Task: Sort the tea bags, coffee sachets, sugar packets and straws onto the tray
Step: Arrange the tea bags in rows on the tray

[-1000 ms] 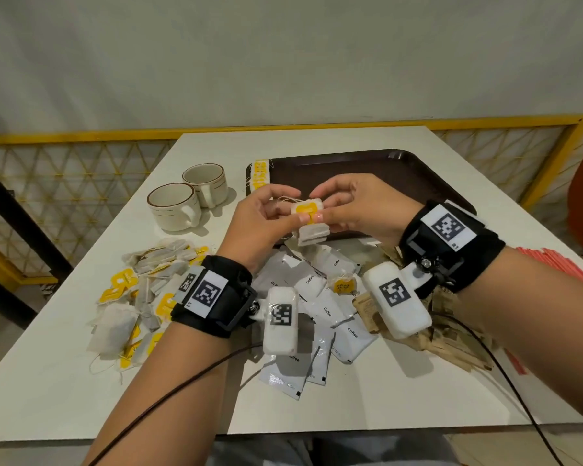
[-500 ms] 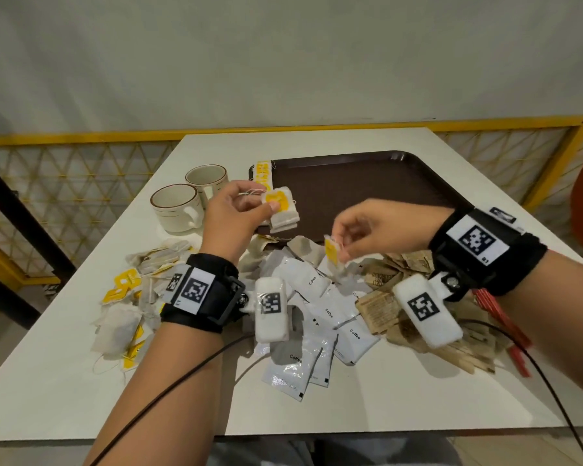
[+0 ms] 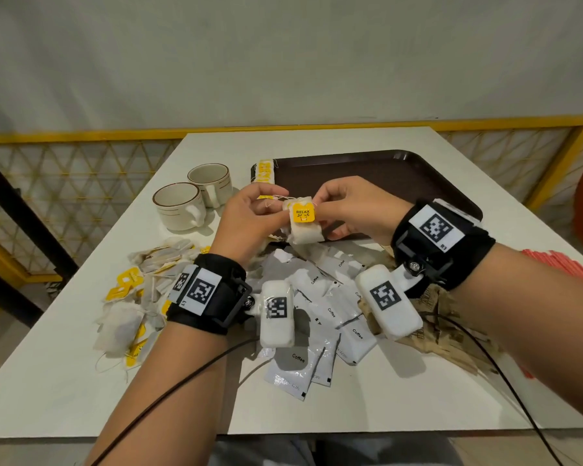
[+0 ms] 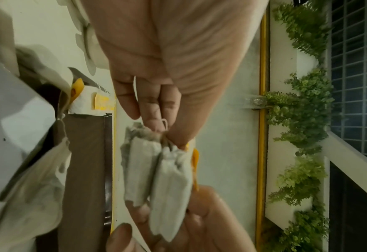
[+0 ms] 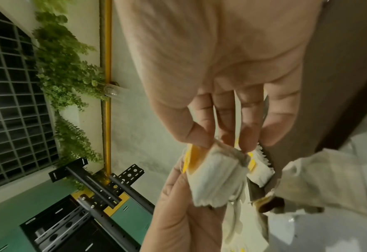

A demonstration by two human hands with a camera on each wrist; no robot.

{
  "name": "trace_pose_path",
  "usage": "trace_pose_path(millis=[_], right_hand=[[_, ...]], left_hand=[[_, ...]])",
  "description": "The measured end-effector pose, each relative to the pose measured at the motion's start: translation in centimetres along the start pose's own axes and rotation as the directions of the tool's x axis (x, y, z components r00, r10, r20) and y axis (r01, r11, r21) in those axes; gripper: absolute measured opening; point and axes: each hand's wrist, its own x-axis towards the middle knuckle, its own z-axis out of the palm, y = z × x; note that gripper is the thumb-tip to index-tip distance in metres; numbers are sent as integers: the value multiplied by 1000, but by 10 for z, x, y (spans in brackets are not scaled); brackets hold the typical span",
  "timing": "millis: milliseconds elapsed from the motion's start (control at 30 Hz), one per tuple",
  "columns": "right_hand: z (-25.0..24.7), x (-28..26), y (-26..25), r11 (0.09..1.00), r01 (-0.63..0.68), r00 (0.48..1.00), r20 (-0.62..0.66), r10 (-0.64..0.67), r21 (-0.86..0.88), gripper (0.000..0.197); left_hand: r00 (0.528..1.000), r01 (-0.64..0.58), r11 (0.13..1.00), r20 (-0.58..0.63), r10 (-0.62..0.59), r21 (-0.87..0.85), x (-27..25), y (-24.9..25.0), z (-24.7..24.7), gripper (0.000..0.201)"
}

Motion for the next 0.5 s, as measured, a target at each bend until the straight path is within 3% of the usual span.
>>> trace_pose_path(millis=[200,300,500], right_hand=[[3,3,2,999,3,999,-36,-1,39,12],[4,4,4,998,1,1000,-20,1,69,11],[-4,13,8,994,-40,999,21,38,103,9]], left_hand=[[984,-111,989,147,96,101,0,-1,1,27],[977,-116,978,196,81,175,0,-5,0,37],[998,-54,991,-16,56,125,1,1,-3,39]])
